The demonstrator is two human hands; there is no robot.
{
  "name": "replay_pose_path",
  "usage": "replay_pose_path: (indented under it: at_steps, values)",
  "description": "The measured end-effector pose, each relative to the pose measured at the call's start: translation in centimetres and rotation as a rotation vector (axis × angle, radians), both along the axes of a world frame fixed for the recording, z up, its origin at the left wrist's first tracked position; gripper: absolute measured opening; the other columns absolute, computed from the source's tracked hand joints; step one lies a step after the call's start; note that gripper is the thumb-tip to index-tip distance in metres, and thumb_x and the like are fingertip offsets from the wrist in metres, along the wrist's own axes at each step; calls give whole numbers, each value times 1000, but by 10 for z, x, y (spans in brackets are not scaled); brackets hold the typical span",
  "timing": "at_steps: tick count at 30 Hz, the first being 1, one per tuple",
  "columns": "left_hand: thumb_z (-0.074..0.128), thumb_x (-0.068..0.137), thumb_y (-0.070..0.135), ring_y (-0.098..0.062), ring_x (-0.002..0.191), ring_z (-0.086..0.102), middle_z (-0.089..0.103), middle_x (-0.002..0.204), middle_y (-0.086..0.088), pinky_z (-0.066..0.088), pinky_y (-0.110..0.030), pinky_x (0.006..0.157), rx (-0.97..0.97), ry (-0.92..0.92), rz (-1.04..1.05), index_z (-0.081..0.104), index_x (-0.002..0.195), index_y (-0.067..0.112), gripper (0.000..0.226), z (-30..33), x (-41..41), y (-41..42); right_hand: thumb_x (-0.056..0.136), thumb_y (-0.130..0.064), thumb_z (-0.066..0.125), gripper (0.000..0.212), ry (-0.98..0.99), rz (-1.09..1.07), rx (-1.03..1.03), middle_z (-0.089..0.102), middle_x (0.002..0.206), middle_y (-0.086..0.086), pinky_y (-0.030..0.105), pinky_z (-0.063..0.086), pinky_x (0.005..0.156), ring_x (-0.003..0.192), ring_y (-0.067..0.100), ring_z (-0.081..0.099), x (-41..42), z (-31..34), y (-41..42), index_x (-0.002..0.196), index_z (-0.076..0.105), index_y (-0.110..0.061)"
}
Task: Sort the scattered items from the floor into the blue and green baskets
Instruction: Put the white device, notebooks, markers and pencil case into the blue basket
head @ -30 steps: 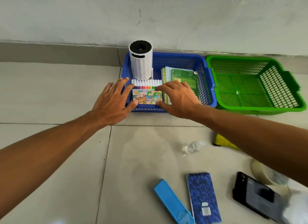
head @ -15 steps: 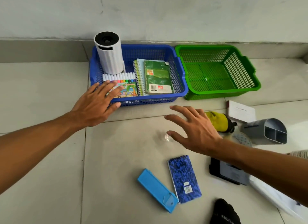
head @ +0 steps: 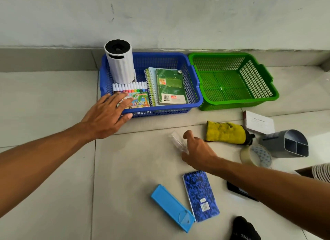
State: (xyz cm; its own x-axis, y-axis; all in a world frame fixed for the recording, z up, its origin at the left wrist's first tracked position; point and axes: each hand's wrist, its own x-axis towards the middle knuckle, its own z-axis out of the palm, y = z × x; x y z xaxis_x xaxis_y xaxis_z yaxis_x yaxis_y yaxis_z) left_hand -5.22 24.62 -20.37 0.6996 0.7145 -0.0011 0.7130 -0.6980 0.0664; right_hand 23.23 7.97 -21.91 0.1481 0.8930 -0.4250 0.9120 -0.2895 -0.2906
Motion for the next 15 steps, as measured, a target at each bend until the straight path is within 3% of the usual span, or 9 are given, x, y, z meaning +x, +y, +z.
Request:
replay_pose_path:
  at_steps: [5,8,12,15]
  values:
    - [27,98,51,-28,143,28,33,152,-13,22,-48,117,58,-148,95,40,143,11,62,2,-1,1,89,-35,61,26,10,255,384,68,98,-2,34,52,64,73,17,63,-1,34,30,111,57,-21]
    - [29,98,56,-25,146,22,28,156,-11,20,-45,119,54,-221,213,27,149,11,68,-1,-3,5,86,-42,65,21,57,394,538,65,81,-14,28,52,61,61,4,57,-5,76,65,100,63,-27]
    - [29,96,62,-20,149,12,19,160,-8,15,-43,121,30,-254,235,11,153,13,77,-8,-4,7,85,-41,67,17,158,219,715,60,72,-19,23,48,58,62,0,59,-27,115,124,96,63,-29]
    - [33,96,60,-21,149,11,18,160,-8,13,-44,121,44,-239,232,11,153,14,77,-11,-4,9,86,-47,64,21,141,51,677,63,78,-17,24,46,58,69,4,61,-39,123,175,99,63,-31]
